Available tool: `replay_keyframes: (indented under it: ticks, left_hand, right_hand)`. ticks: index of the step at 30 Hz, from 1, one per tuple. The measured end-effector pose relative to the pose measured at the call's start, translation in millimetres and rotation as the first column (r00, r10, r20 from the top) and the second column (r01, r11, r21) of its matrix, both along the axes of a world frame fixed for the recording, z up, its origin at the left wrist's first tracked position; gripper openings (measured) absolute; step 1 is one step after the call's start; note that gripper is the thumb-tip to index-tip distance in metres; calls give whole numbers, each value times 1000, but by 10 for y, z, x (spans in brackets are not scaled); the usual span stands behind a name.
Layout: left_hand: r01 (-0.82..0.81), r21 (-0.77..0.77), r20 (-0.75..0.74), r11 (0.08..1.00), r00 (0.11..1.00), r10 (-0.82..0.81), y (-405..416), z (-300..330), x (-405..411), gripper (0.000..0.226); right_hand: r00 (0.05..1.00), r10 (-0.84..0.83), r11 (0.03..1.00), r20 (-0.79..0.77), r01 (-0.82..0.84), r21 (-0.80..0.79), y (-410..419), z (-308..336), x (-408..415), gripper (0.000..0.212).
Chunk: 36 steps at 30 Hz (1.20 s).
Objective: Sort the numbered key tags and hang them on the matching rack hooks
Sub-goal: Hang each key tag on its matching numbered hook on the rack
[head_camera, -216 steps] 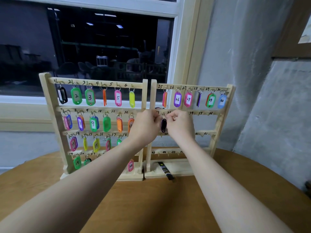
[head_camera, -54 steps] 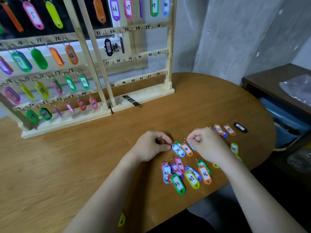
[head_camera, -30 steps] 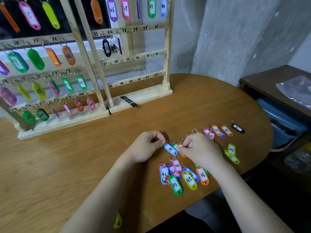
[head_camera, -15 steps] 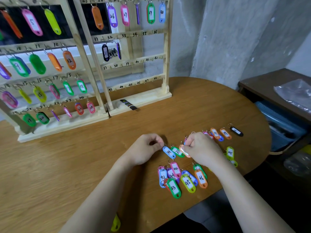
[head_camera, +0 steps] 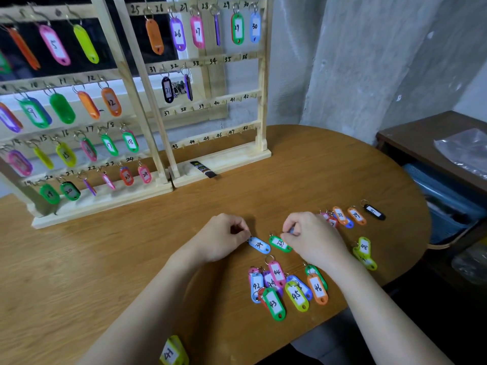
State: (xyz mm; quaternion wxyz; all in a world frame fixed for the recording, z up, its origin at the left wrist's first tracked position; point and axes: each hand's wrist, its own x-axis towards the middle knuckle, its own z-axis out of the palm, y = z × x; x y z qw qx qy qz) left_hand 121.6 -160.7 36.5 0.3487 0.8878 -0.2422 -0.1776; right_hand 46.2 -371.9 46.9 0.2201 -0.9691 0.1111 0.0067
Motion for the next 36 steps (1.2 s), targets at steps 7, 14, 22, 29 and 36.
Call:
replay_keyframes:
  ticks: [7,14,22,29,36]
  left_hand:
    - [23,20,55,1000,998,-24,9,16,47,11]
    - [5,4,91,1000,996,-5,42,69,82,13]
    - [4,-2,110,1000,994,-4,65,131,134,15]
    - [-38,39,145,999,989,32,143,179,185,19]
    - [-81,-4,261,997,962,80,263,481,421,17]
  right_hand:
    - [999,50,999,-2,-50,6,127,-11,41,13]
    - [995,92,995,23,-93,20,149,0,97,8]
    - [987,158,987,-11,-158,-2,198,1,151,10]
    - [975,128,938,183,-178,297,213,165,430,15]
    - [896,9,762,444,-294,576,404,788,1162,8]
